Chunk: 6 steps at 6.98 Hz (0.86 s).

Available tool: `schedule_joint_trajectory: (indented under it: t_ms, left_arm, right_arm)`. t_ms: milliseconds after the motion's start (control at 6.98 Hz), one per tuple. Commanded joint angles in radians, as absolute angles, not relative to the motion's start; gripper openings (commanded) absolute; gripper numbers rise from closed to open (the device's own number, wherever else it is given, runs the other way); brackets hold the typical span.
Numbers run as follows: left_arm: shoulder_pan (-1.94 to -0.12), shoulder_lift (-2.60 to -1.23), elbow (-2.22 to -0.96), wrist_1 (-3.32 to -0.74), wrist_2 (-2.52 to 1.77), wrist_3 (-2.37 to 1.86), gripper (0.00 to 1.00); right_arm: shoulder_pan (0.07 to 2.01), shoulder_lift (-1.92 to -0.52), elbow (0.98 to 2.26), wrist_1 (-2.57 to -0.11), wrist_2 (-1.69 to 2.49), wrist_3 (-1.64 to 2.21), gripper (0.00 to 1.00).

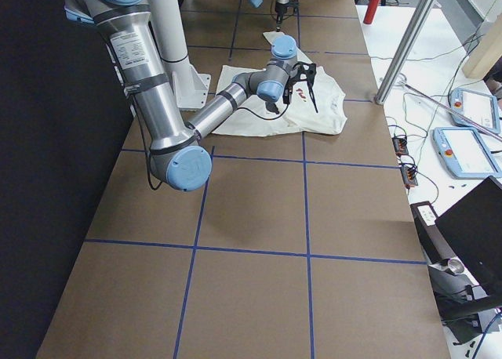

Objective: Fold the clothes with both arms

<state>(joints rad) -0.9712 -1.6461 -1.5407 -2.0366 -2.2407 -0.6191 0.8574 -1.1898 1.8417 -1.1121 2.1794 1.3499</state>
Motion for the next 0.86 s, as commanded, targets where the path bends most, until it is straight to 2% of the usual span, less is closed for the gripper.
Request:
schedule_joint_trajectory:
  t_ms: [0,143,286,430,573,716]
  left_arm:
    - [-0.974,-1.654,-1.697,-1.928,-2.316,-0.620,0.00]
    - [-0.974,-1.755,-1.789,-1.776,-2.353,-0.680,0.00]
    - [-0.956,-1.967,-1.786,-1.667,-2.387,-0.886,0.00]
    - [-0.866,-2.085,-1.783,-1.645,-2.385,-1.081,0.00]
    - [-0.818,-2.226,-1.726,-1.649,-2.350,-1.212,0.00]
    - [-0.763,-2.435,-1.568,-1.657,-2.259,-1.352,0.00]
  right_arm:
    - [0.862,-1.221,1.880,-1.112,2.189,1.350,1.00]
    - [0.868,-1.262,1.920,-1.112,2.189,1.347,1.00]
    - [0.877,-1.297,1.952,-1.112,2.192,1.329,1.00]
    - [0.914,-1.334,1.963,-1.111,2.236,1.292,1.00]
    - [0.978,-1.389,1.965,-1.109,2.305,1.204,1.00]
    - [1.030,-1.440,1.965,-1.109,2.344,1.110,1.00]
